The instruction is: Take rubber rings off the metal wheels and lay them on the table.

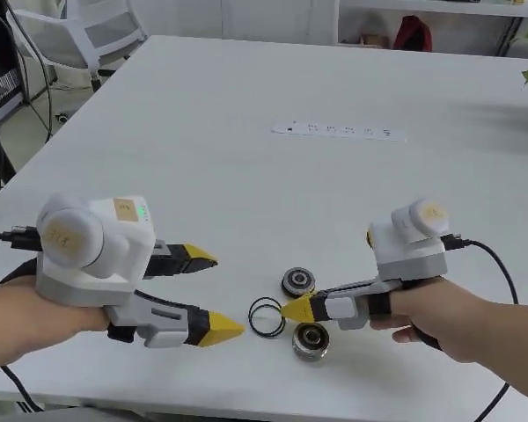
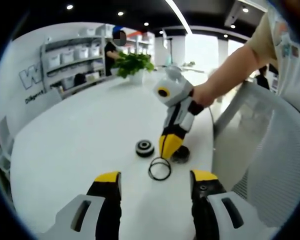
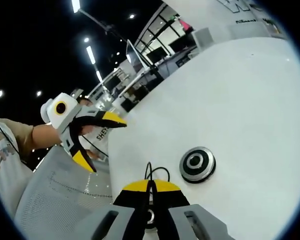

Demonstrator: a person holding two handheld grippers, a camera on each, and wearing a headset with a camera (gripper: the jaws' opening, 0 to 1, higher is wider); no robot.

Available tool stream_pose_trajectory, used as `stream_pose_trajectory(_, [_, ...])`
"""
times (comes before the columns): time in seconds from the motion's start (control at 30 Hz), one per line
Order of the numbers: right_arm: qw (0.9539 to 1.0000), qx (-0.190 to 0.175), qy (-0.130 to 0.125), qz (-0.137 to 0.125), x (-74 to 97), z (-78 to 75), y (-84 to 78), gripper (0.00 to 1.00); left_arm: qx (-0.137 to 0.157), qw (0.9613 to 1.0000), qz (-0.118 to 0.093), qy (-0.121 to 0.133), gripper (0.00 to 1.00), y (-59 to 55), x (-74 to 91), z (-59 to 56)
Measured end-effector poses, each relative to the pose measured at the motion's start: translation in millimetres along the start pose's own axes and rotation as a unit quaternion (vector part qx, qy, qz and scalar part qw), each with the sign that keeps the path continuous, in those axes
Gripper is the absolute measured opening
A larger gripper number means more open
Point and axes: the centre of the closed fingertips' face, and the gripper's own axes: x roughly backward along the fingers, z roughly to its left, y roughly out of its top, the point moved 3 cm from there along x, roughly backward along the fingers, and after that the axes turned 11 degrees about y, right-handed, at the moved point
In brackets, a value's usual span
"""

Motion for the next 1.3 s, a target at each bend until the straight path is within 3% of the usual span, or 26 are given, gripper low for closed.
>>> stream_pose_trajectory(0.5, [0.9999, -0.003, -0.012, 0.007, -0.8, -7.2, -2.8, 0.01, 0.000, 1.0000, 0.006, 0.001, 0.56, -3.1, -0.9, 2.0])
stream_pose_trajectory(0.87, [0.9996, 0.003, -0.020, 0.018, -1.2, -8.3, -4.7, 0.06, -0.001, 1.0000, 0.008, -0.001, 0.56, -4.2, -1.4, 1.3])
stream_pose_trajectory(1.3, [0.9980, 0.037, -0.027, 0.043, -1.9, -2.2, -8.7, 0.21, -0.005, 0.9999, 0.015, -0.004, 0.56, -6.2, -2.5, -0.5])
